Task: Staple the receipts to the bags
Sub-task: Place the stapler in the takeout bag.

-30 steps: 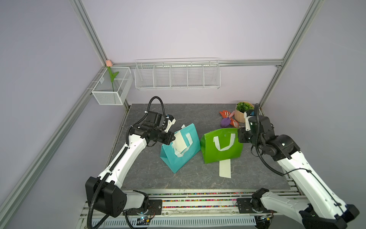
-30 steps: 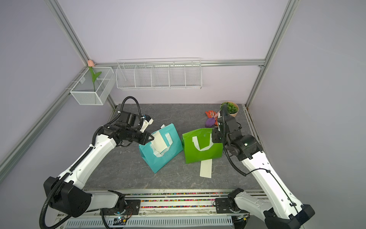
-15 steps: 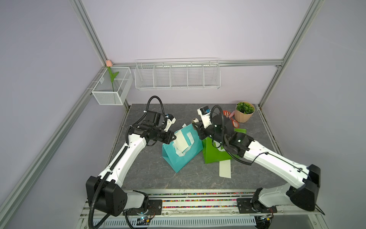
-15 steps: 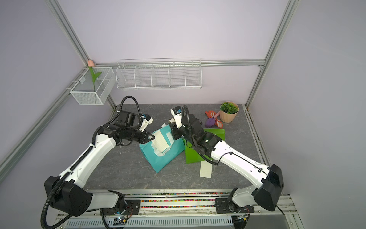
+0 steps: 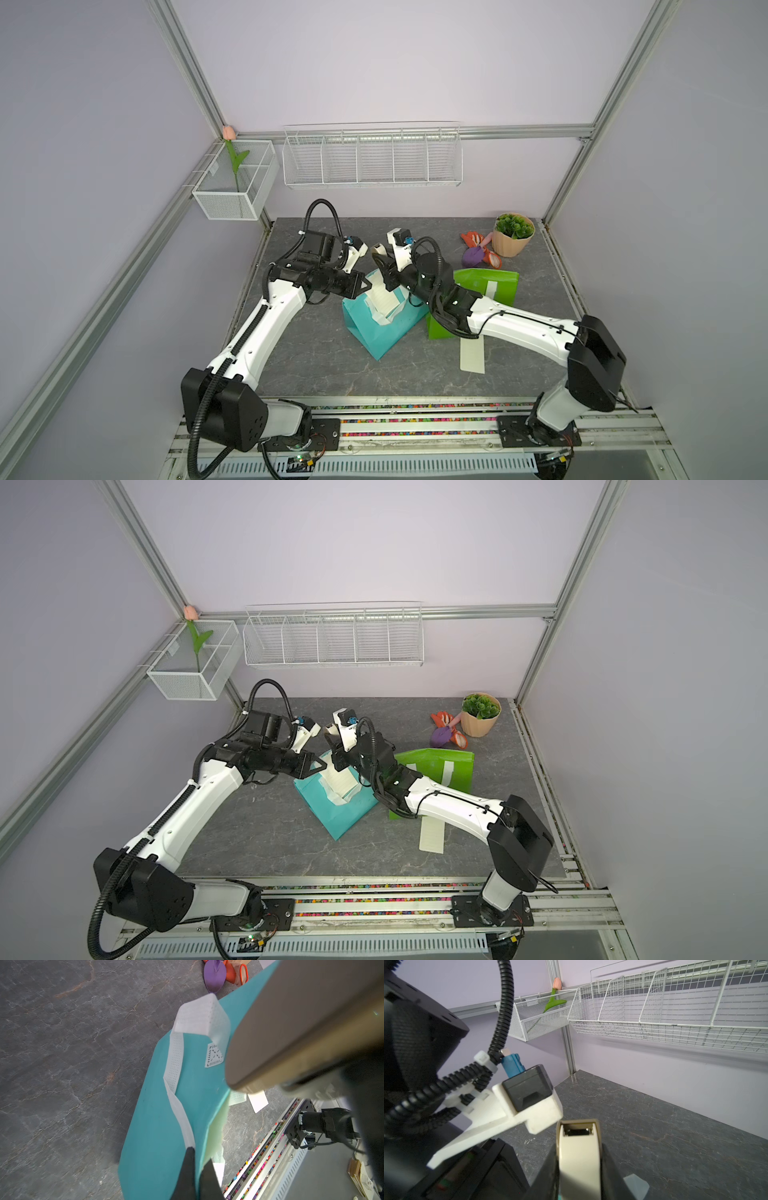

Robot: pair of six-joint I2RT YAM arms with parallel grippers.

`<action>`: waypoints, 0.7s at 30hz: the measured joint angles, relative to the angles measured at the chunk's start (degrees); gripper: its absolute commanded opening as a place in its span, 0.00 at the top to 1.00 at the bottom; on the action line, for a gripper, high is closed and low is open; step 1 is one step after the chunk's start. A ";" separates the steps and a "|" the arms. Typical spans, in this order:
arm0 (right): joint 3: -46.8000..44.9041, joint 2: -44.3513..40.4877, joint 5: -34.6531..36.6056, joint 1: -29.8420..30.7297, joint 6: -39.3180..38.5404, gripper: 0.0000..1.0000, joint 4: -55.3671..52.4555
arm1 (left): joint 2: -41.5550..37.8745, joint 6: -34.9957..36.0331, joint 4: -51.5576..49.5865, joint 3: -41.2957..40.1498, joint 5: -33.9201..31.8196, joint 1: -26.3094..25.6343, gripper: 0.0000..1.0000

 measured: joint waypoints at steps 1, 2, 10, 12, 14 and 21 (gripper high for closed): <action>0.09 0.59 0.17 0.46 -0.02 0.93 0.46 | 0.20 -0.17 0.09 0.00 0.22 0.09 1.00; 0.13 1.20 0.81 1.14 -0.04 0.93 0.87 | 0.37 -0.66 0.20 0.00 0.28 0.26 1.00; 0.02 2.58 4.66 4.48 -1.55 0.93 4.00 | 0.70 -1.70 1.01 0.00 1.25 1.73 1.00; 0.02 2.58 6.27 4.85 -2.47 0.93 4.20 | 0.70 -1.88 1.07 0.00 1.57 1.95 1.00; 0.02 2.58 7.65 5.05 -3.39 0.93 4.31 | 0.70 -2.12 1.38 0.00 1.99 2.01 1.00; 0.04 4.17 10.58 5.07 -5.46 0.93 5.84 | 0.68 -2.19 1.81 0.00 2.69 2.05 1.00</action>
